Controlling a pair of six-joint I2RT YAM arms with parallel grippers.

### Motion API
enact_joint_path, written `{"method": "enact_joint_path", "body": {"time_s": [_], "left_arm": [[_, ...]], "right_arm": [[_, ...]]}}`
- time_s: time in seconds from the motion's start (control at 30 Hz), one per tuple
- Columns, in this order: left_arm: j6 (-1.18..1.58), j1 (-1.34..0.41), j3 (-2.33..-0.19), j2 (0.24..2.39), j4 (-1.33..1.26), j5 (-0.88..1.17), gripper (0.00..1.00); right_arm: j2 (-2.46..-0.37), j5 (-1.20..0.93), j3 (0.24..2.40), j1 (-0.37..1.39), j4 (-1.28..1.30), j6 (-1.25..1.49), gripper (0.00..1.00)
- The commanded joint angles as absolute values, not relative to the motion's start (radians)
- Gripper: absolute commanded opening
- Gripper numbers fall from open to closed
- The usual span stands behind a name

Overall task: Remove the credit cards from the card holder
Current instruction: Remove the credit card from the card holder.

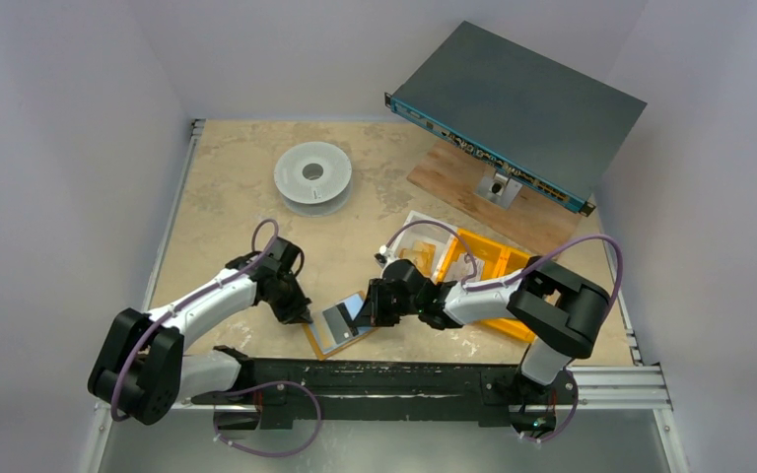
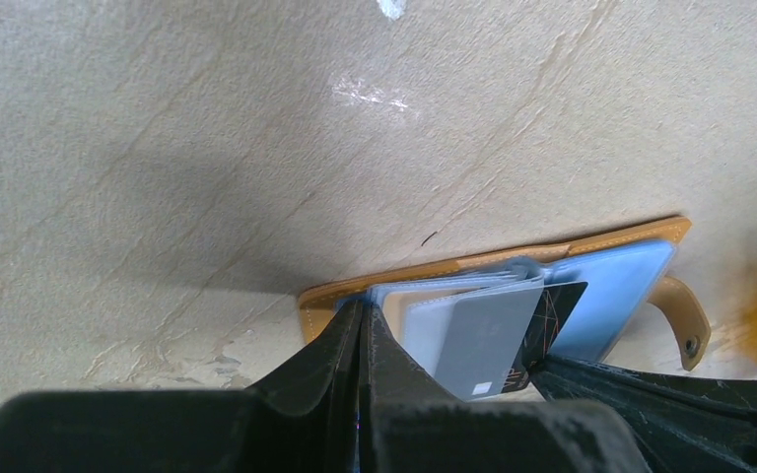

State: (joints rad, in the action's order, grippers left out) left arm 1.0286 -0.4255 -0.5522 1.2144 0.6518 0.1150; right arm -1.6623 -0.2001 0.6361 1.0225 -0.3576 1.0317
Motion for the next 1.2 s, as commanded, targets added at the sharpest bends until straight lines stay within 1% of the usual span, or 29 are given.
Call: {"method": "enact_joint_path", "body": {"time_s": [0.0,0.13,0.3,0.37,0.43,0.5,0.57,0.77,0.9,0.97,1.03,1.1,1.17], "left_arm": [[0.984,-0.414,-0.573,1.23,0.687,0.032,0.0],[0.958,-0.414,-0.589,1.215,0.701,0.025,0.0],[0.884,-0.416,-0.642,1.166,0.695,0.103,0.0],[0.863,-0.421,-0.665,1.143,0.695,0.142,0.04],[0.847,-0.448,-0.692,1.124,0.697,0.168,0.13],[0.851,-0.482,-0.708,1.128,0.69,0.196,0.16],[0.865,-0.516,-0.708,1.147,0.668,0.215,0.15],[0.915,-0.551,-0.645,1.233,0.553,0.267,0.0],[0.92,-0.556,-0.614,1.303,0.521,0.26,0.0],[0.923,-0.557,-0.606,1.335,0.521,0.247,0.0],[0.927,-0.558,-0.593,1.358,0.513,0.234,0.0],[0.93,-0.558,-0.58,1.372,0.499,0.228,0.0],[0.93,-0.558,-0.576,1.387,0.492,0.23,0.0]], "right_arm": [[-1.655,-0.182,0.633,1.022,-0.339,1.013,0.0],[-1.618,-0.16,0.62,1.022,-0.314,1.003,0.0],[-1.613,-0.16,0.618,1.022,-0.33,1.003,0.0],[-1.615,-0.166,0.62,1.022,-0.335,1.006,0.0],[-1.614,-0.162,0.626,1.022,-0.331,1.007,0.0],[-1.612,-0.157,0.631,1.022,-0.322,1.007,0.0],[-1.61,-0.155,0.636,1.021,-0.319,1.005,0.0],[-1.61,-0.164,0.647,1.022,-0.313,1.002,0.0],[-1.598,-0.18,0.642,1.021,-0.317,0.996,0.01],[-1.595,-0.187,0.641,1.022,-0.324,0.991,0.09],[-1.598,-0.198,0.644,1.022,-0.334,0.986,0.2],[-1.617,-0.217,0.65,1.022,-0.346,0.982,0.28],[-1.638,-0.233,0.66,1.021,-0.356,0.977,0.32]]}}
